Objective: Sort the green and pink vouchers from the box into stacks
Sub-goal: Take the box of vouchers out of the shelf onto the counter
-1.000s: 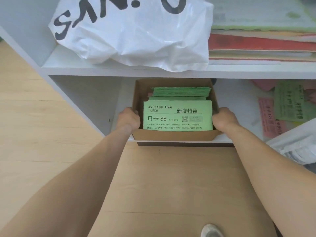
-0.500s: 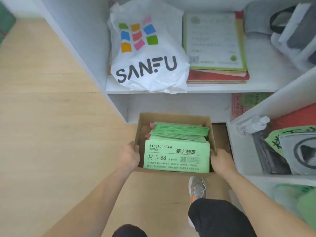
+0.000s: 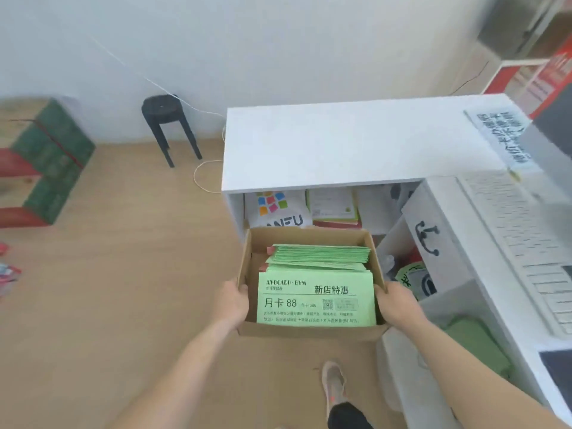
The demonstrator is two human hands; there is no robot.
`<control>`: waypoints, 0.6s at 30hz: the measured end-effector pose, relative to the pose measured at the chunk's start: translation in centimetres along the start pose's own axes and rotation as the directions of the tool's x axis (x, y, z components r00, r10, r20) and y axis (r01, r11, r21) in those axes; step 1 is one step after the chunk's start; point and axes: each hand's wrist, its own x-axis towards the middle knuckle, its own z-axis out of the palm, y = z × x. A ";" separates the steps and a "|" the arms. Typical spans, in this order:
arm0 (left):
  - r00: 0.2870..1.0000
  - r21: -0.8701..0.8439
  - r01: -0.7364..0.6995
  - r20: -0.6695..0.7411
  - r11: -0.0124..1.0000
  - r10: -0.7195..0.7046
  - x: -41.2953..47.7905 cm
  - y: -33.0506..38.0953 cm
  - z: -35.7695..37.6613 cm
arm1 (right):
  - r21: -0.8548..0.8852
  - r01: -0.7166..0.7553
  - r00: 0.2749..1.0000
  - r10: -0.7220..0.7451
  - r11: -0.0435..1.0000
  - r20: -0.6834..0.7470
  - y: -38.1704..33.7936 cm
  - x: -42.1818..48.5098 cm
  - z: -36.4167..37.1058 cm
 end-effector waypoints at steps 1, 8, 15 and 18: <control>1.000 -0.002 -0.020 -0.016 1.000 0.020 -0.3 1.5 -1.5 | 0.009 0.026 0.999 -0.026 1.000 -0.019 -1.5 -0.4 -2.0; 0.981 -0.041 -0.140 -0.142 0.989 0.132 2.3 12.0 -10.0 | 0.041 0.187 0.970 -0.178 0.981 -0.164 -10.9 1.7 -13.1; 0.954 -0.054 -0.222 -0.218 0.973 0.206 11.2 21.2 -13.4 | 0.087 0.266 0.952 -0.248 0.960 -0.182 -19.1 10.8 -20.1; 0.957 -0.079 -0.188 -0.240 0.979 0.165 16.4 24.2 -13.3 | 0.106 0.277 0.954 -0.260 0.955 -0.149 -22.0 16.5 -21.9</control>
